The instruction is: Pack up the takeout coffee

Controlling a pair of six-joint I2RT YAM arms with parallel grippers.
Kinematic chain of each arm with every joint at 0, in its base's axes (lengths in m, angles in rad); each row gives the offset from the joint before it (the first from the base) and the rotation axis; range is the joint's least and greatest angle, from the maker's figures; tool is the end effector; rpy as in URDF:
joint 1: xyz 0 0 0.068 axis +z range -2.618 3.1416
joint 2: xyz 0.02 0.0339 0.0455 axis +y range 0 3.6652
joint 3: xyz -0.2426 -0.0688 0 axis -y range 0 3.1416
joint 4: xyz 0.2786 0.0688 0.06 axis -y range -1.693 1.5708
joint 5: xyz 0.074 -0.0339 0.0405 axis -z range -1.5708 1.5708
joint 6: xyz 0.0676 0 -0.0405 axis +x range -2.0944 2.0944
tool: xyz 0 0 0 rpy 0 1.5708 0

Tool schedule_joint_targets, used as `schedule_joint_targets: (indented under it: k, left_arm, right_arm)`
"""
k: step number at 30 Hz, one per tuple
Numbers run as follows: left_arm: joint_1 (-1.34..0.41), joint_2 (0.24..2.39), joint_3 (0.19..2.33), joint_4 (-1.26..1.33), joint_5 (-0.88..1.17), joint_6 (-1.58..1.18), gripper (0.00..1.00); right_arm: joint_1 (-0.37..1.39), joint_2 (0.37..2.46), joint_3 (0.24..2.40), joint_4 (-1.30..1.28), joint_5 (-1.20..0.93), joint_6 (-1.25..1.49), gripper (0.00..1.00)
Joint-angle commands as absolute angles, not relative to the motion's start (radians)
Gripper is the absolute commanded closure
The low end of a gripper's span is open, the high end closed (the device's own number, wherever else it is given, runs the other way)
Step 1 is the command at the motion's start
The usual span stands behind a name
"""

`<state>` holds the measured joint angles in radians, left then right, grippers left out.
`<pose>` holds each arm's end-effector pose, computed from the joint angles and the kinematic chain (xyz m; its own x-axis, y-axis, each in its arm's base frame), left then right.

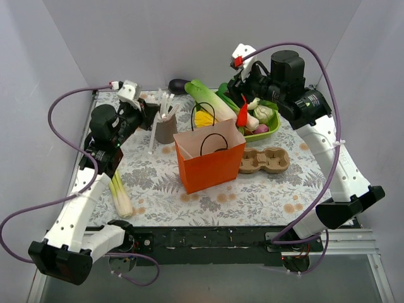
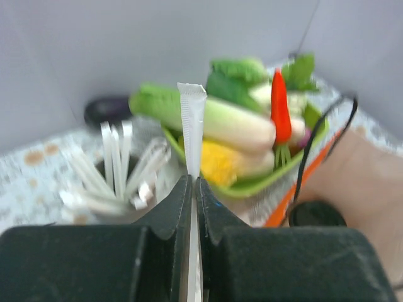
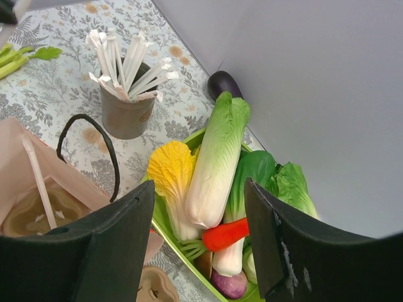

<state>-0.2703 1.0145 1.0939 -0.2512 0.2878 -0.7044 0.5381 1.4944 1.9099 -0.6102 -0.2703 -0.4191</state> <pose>0.2856 -0.0990 0.3777 -0.4659 -0.5153 -0.7194 0.2938 0.6768 -0.6750 0.3073 0.2044 0.4958 0.1408 -0.3727 -0.9172 -0.7242 0.5929 -0.3521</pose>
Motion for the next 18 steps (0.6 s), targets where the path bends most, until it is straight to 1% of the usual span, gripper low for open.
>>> schedule_joint_targets:
  k: [1, 7, 12, 18]
  left_arm:
    - [-0.265, 1.148, 1.137, 0.133, 0.193, -0.736, 1.00]
    - [-0.261, 1.322, 1.198, 0.403, 0.111, -0.712, 1.00]
    - [-0.238, 1.475, 1.253, 0.504, 0.095, -0.693, 1.00]
    - [-0.204, 1.566, 1.286, 0.564, 0.106, -0.673, 1.00]
  right_arm:
    - [0.532, 1.500, 1.934, -0.569, -0.255, -0.420, 0.34]
    - [0.529, 1.490, 1.911, -0.572, -0.238, -0.433, 0.34]
    - [0.522, 1.473, 1.884, -0.571, -0.227, -0.440, 0.34]
    - [0.502, 1.470, 1.847, -0.555, -0.232, -0.430, 0.34]
